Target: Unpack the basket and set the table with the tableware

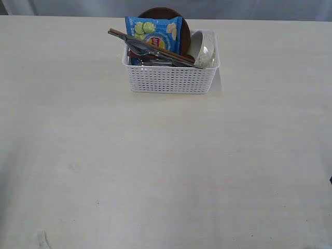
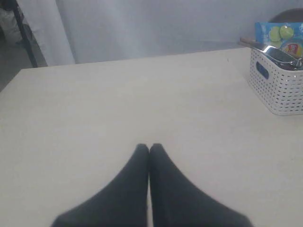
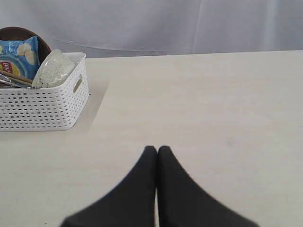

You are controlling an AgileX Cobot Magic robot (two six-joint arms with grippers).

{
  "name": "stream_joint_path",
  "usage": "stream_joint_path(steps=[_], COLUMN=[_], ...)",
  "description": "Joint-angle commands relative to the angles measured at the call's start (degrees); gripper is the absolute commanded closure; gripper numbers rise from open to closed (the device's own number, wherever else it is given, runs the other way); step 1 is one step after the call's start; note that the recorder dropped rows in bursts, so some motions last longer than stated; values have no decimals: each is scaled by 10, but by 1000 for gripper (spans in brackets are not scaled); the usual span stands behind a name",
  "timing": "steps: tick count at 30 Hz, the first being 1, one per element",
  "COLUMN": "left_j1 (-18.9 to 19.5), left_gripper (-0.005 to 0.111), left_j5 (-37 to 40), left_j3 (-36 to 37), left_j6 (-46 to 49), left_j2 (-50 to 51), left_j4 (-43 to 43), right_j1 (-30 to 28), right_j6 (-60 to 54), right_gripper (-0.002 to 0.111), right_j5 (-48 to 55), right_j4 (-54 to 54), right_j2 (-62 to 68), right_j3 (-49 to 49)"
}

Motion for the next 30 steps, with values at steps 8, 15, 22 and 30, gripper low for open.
stream_joint_path(steps=[8, 15, 22, 30], left_j1=[-4, -4, -4, -4], left_gripper=[107, 107, 107, 107], left_j5=[0, 0, 0, 0], left_j3=[1, 1, 1, 1], left_j6=[-1, -1, -1, -1], left_j2=[-1, -1, -1, -1], left_j4=[-1, -1, -1, -1], right_j1=[1, 1, 1, 1], right_j6=[0, 0, 0, 37], right_gripper=[109, 109, 109, 109], right_j5=[-35, -237, -321, -442], right_j4=[-5, -5, -5, -5], right_j2=[-4, -4, -4, -4], right_j3=[2, 2, 2, 0])
